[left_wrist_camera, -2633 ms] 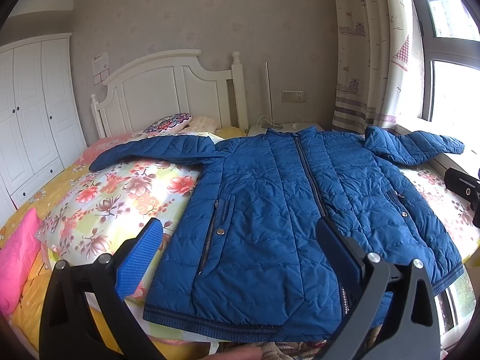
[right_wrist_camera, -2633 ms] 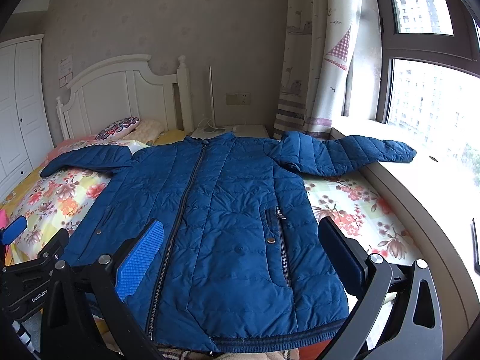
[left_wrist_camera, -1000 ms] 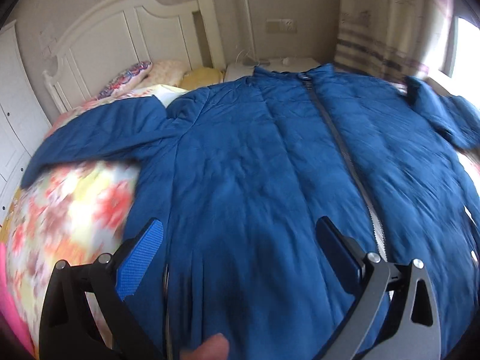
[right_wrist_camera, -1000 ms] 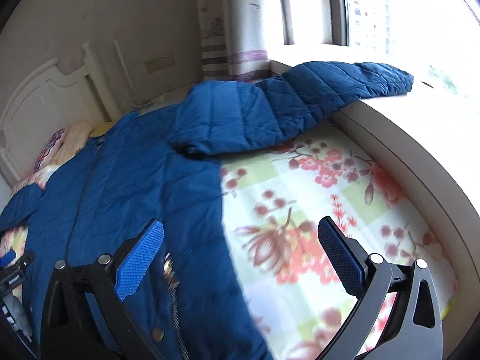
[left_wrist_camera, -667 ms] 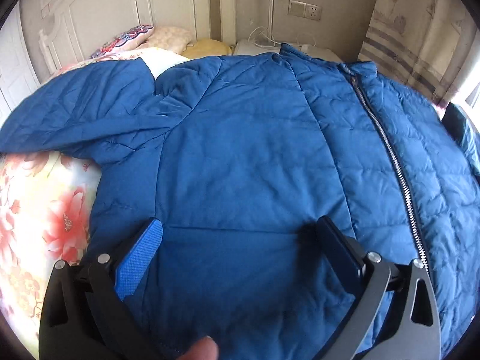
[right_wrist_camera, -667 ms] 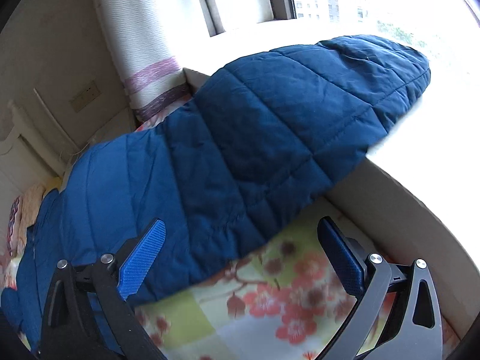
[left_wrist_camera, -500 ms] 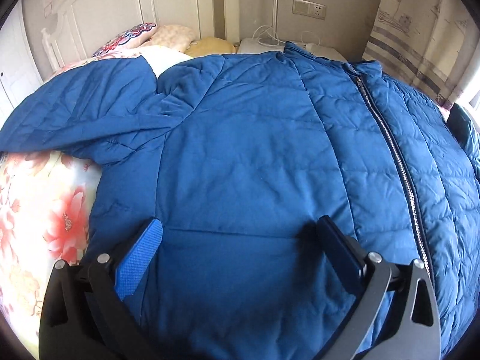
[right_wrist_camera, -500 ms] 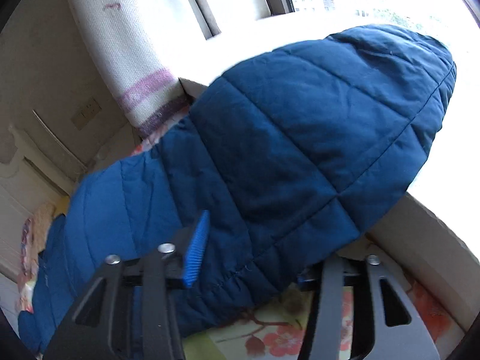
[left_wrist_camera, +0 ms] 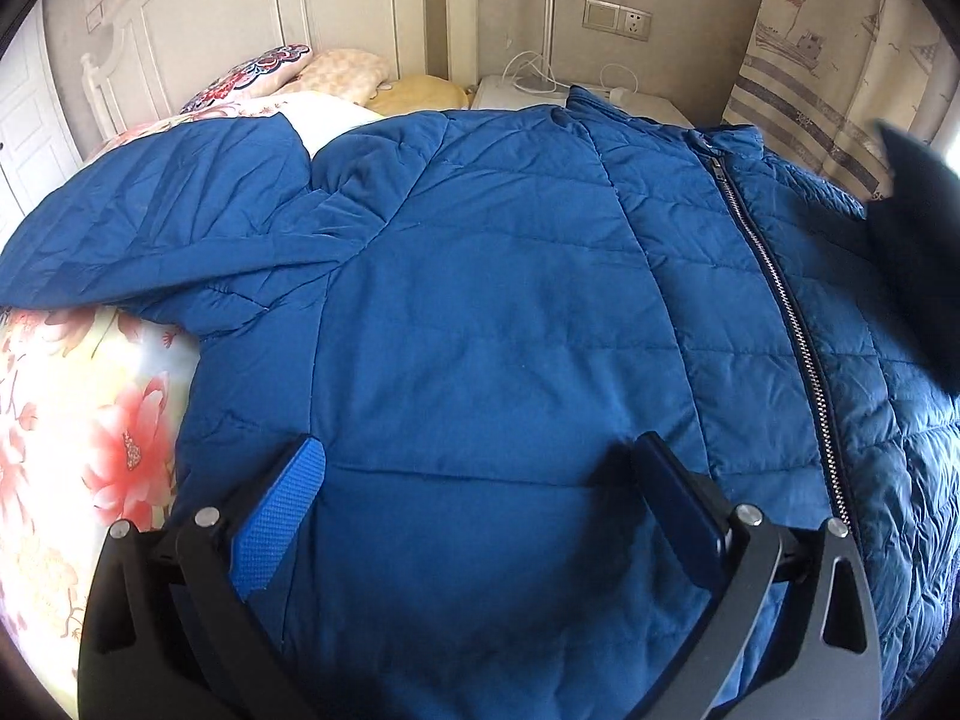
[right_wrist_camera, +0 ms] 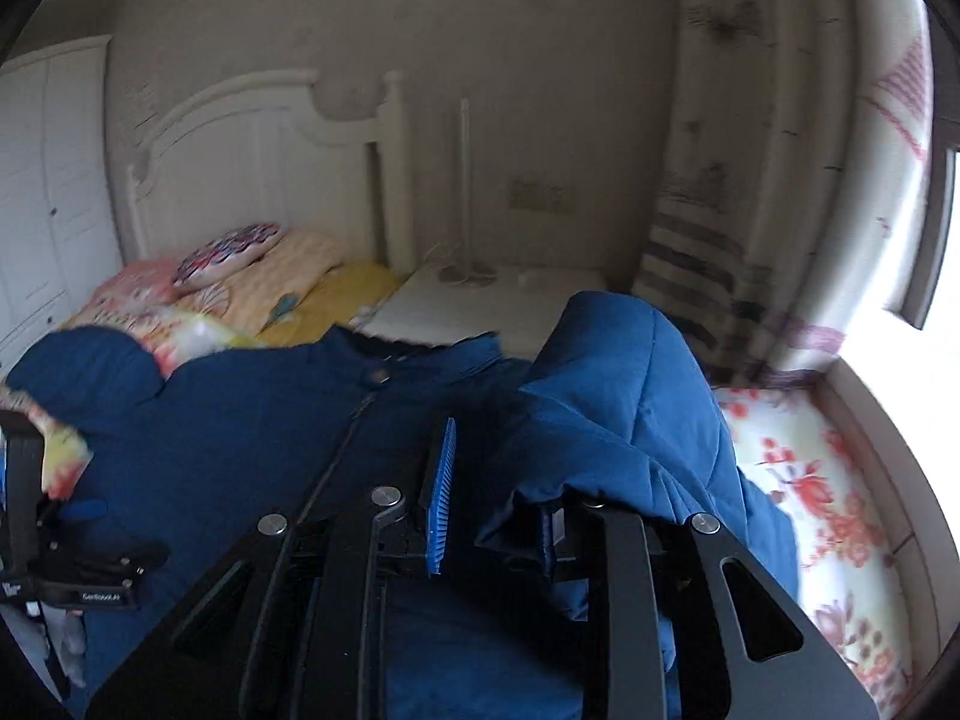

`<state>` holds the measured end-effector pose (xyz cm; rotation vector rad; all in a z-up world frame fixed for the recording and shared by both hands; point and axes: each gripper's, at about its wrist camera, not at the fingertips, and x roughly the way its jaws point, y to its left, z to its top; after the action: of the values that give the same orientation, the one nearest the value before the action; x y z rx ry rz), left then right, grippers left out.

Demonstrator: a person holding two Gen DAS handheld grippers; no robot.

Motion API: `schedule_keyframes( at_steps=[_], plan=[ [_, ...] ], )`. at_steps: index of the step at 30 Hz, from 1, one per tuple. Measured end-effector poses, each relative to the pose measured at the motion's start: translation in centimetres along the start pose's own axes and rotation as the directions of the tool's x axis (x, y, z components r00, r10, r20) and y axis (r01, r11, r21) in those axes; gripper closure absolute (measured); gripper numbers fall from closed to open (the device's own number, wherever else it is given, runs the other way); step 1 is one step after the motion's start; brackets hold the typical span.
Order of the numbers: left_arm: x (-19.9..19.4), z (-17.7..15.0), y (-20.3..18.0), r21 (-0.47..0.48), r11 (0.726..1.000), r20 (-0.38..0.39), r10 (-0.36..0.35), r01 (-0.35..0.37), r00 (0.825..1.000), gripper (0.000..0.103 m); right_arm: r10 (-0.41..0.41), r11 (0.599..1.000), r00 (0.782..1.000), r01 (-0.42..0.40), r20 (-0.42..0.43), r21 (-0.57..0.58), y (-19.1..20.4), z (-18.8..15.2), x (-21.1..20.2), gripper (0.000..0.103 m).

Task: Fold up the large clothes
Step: 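Grasp the blue jacket sleeve cuff with the right gripper and lift it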

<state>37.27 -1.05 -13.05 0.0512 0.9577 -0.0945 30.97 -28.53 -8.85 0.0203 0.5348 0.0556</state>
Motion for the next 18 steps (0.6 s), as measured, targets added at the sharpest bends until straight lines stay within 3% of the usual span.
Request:
schedule_keyframes(
  at_steps=[3,5,6,7,8,10,13,16,18],
  plan=[
    [-0.1,0.0,0.0,0.001,1.0,0.0,0.001,-0.001,1.0,0.002,0.002,0.999,0.988,-0.01,-0.154,-0.051,2.8,-2.4,3.3,0.078],
    [-0.1,-0.1,0.0,0.0,1.0,0.001,-0.001,0.001,1.0,0.002,0.0,0.998,0.954,-0.019,-0.3,-0.06,3.6,-4.4,5.7,0.077],
    [-0.1,-0.1,0.0,0.001,1.0,0.002,0.0,0.0,1.0,0.002,0.008,0.998,0.952,-0.026,-0.305,-0.056,3.5,-4.5,5.6,0.076],
    [-0.1,-0.1,0.0,0.001,1.0,0.001,0.001,-0.001,1.0,0.002,0.03,0.998,0.95,-0.044,-0.311,-0.038,3.3,-4.3,5.2,0.061],
    [0.0,-0.1,0.1,0.001,1.0,0.0,0.0,0.0,1.0,0.002,0.072,0.997,0.938,-0.08,-0.338,-0.012,3.1,-4.2,5.1,0.035],
    [0.0,-0.1,0.0,0.003,1.0,0.001,0.002,-0.002,1.0,0.002,0.115,0.993,0.914,-0.116,-0.388,0.021,2.9,-3.7,4.5,0.022],
    [0.1,0.0,0.2,0.002,1.0,0.001,-0.001,0.001,1.0,0.002,0.142,0.988,0.937,-0.114,-0.32,0.106,2.4,-4.3,-0.2,0.022],
    [0.1,0.0,0.1,0.005,1.0,0.002,0.002,-0.002,1.0,0.002,0.054,0.968,0.975,0.001,-0.215,0.249,-1.5,-5.6,-4.1,0.022],
    [0.0,-0.1,0.1,0.008,1.0,0.003,0.006,-0.006,1.0,0.002,-0.025,0.916,0.986,0.088,-0.164,0.391,-5.3,-7.1,-6.3,0.025]
  ],
)
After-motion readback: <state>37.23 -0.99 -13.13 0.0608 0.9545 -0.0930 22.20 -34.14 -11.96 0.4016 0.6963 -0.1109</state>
